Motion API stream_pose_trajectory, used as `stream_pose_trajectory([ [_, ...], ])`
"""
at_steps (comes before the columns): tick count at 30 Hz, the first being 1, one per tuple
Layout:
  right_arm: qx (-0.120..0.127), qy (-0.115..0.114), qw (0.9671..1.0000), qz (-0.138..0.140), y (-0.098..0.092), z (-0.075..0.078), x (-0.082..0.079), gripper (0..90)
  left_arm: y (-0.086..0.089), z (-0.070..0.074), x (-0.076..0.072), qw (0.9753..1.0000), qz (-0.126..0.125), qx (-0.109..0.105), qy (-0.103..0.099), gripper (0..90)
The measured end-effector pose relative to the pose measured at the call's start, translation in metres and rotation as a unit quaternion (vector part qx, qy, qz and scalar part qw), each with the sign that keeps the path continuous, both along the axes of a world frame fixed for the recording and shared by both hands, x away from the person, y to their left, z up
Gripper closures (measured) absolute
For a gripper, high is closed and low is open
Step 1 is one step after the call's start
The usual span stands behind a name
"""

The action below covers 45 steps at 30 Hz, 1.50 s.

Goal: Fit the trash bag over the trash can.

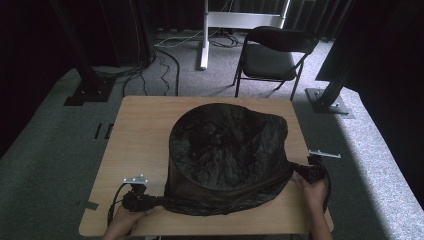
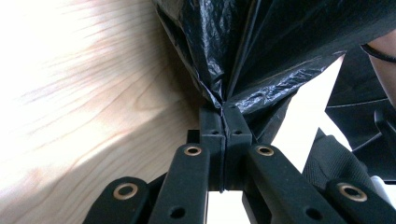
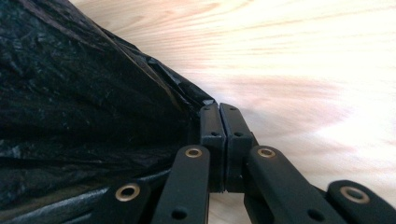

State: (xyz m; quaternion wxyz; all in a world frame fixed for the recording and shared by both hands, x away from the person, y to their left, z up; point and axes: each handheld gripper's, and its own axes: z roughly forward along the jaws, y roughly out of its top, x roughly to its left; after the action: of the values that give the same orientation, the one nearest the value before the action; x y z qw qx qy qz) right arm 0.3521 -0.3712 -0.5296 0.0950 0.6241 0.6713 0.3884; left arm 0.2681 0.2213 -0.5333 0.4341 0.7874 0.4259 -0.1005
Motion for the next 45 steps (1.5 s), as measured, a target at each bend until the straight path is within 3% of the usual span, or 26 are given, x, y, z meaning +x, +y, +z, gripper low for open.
stream_pose_trajectory([
  [16,-0.050,0.005,0.9982,-0.033,-0.016,-0.005,-0.002,89.0,-0.020,0.002,0.007,0.9999,-0.004,-0.008,-0.009,89.1],
  [21,-0.045,0.010,0.9983,-0.037,-0.018,-0.006,-0.001,88.0,-0.020,0.005,0.004,0.9997,0.003,-0.014,-0.021,88.3],
  [22,-0.058,0.004,0.9977,-0.034,-0.016,-0.006,-0.001,73.6,-0.019,0.006,0.003,0.9996,0.002,-0.017,-0.022,84.4],
  [23,-0.058,0.004,0.9977,-0.034,-0.016,-0.006,-0.001,73.6,-0.018,0.007,0.003,0.9996,0.002,-0.017,-0.023,84.4],
  [24,-0.063,0.003,0.9975,-0.031,-0.016,-0.003,-0.001,48.6,-0.017,0.009,0.002,0.9994,0.001,-0.019,-0.030,68.1],
  [27,-0.038,-0.020,0.9990,-0.014,-0.021,0.008,-0.004,23.3,-0.016,0.015,-0.002,0.9986,0.015,0.000,-0.051,44.0],
  [28,-0.038,-0.020,0.9990,-0.014,-0.021,0.008,-0.004,23.3,-0.015,0.018,-0.004,0.9982,0.025,0.005,-0.054,44.0],
  [29,-0.047,-0.023,0.9986,0.011,-0.021,0.014,-0.007,13.1,-0.013,0.020,-0.005,0.9976,0.029,0.014,-0.061,37.1],
  [30,-0.047,-0.035,0.9982,0.012,-0.023,0.018,-0.010,13.3,-0.009,0.024,-0.008,0.9961,0.040,0.024,-0.074,32.5],
  [31,-0.047,-0.035,0.9982,0.012,-0.023,0.018,-0.010,13.3,-0.009,0.024,-0.008,0.9961,0.040,0.024,-0.074,28.2],
  [32,-0.015,-0.056,0.9983,0.000,-0.031,0.024,-0.014,13.2,-0.005,0.026,-0.010,0.9951,0.046,0.024,-0.084,27.9],
  [34,-0.003,-0.065,0.9978,-0.009,-0.035,0.028,-0.016,13.2,-0.003,0.026,-0.011,0.9951,0.049,0.029,-0.081,22.6],
  [35,0.006,-0.079,0.9968,-0.015,-0.039,0.032,-0.018,13.2,-0.003,0.025,-0.012,0.9948,0.053,0.039,-0.078,14.5],
  [36,0.020,-0.100,0.9944,-0.025,-0.045,0.041,-0.024,13.3,-0.002,0.024,-0.013,0.9937,0.057,0.050,-0.082,10.3],
  [37,0.020,-0.100,0.9944,-0.025,-0.045,0.041,-0.024,13.3,-0.002,0.021,-0.014,0.9923,0.063,0.061,-0.088,10.3],
  [38,0.032,-0.121,0.9916,-0.032,-0.049,0.051,-0.030,13.3,-0.002,0.019,-0.014,0.9912,0.064,0.072,-0.090,9.0],
  [40,0.034,-0.140,0.9891,-0.029,-0.050,0.063,-0.035,13.3,-0.004,0.013,-0.015,0.9897,0.064,0.092,-0.089,0.6],
  [43,0.037,-0.159,0.9863,-0.024,-0.048,0.077,-0.040,13.3,-0.004,0.008,-0.015,0.9903,0.062,0.094,-0.081,0.6],
  [45,0.042,-0.189,0.9809,-0.011,-0.043,0.098,-0.045,13.3,-0.003,0.006,-0.014,0.9904,0.068,0.090,-0.080,0.6],
])
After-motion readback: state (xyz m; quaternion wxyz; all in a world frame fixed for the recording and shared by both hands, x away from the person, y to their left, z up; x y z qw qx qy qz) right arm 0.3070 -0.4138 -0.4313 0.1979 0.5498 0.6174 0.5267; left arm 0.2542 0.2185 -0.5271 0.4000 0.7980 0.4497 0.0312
